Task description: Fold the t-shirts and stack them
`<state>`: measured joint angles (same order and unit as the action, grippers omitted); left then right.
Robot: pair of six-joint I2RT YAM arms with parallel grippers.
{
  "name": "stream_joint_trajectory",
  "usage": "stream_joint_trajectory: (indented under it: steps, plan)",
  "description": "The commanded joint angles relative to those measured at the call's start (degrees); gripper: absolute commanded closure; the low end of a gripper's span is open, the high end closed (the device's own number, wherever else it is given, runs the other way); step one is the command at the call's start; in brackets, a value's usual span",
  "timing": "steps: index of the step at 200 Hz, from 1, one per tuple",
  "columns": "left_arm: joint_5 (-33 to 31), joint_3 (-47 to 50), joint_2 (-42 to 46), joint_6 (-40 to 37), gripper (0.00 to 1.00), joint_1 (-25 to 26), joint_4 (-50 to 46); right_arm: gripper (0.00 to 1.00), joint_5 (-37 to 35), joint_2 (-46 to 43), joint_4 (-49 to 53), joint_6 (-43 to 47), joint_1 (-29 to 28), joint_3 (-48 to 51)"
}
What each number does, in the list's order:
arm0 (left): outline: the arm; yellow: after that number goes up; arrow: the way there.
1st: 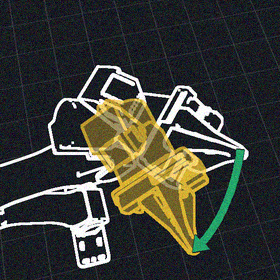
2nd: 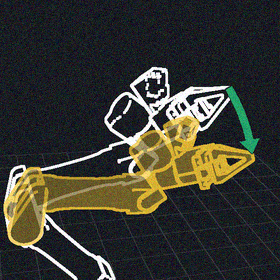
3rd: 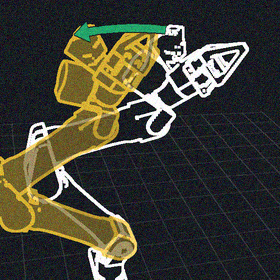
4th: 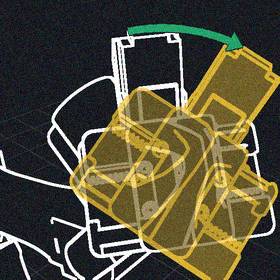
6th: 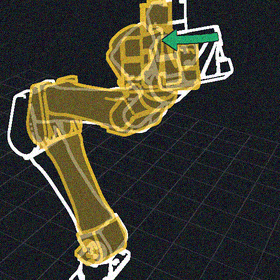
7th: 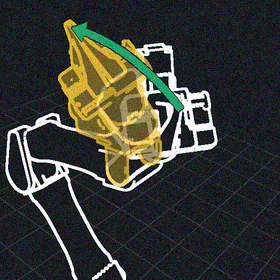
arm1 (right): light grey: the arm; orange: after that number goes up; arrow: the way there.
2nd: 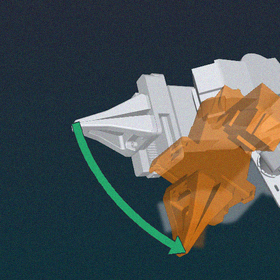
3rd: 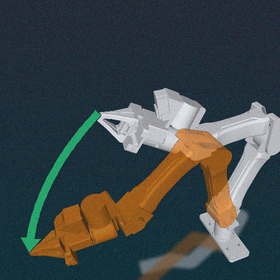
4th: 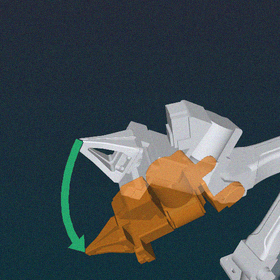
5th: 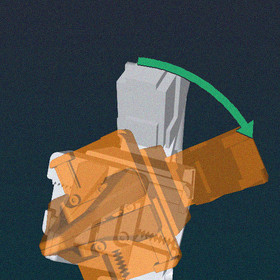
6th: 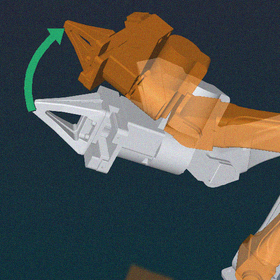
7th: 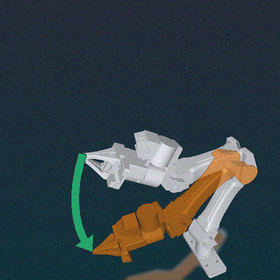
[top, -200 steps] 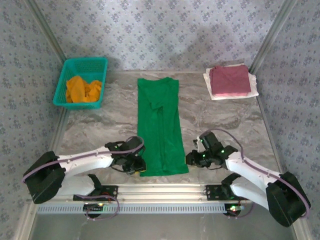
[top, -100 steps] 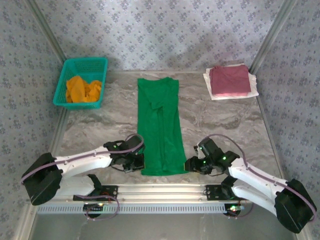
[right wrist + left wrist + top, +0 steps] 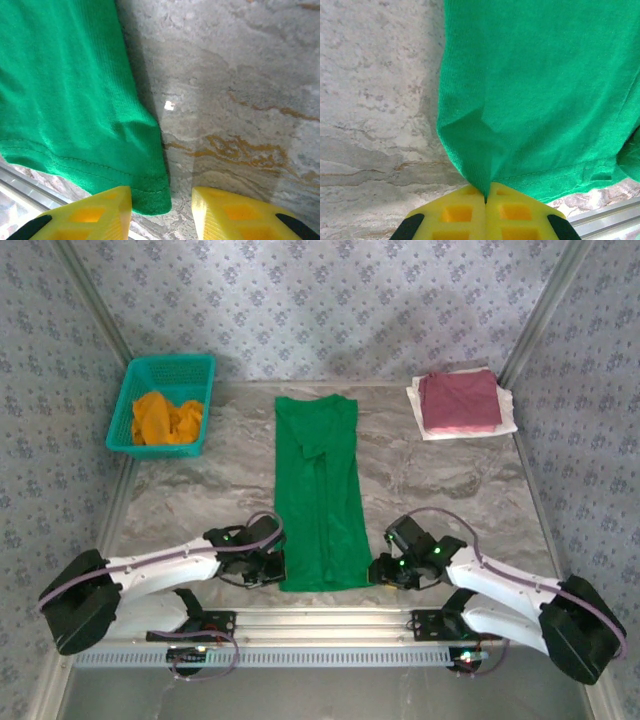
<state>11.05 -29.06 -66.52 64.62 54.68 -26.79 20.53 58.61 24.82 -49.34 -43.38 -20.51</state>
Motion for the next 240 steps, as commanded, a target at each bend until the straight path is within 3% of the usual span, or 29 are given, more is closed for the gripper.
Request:
stream_joint_trajectory:
  steps: [1, 96, 152, 240]
  plan:
    - [-0.9, 0.5, 1.7, 1.3, 1.00, 0.5, 0.0, 0.60, 2.9, 2.3, -8.5, -1.9, -3.1, -0.3]
    - [-0.7, 1.8, 2.7, 1.3, 1.00, 0.6, 1.1, 0.62, 2.3, 4.6, -9.0, -4.1, -5.2, -3.5]
    - [-0.8, 2.2, 2.9, 1.5, 1.00, 0.5, 1.5, 0.70, 2.0, 5.7, -10.0, -4.3, -5.8, -5.0]
    - [-1.5, 2.3, 3.9, 1.8, 1.00, 0.5, 1.4, 0.68, 1.4, 7.8, -9.5, -2.8, -6.7, -7.9]
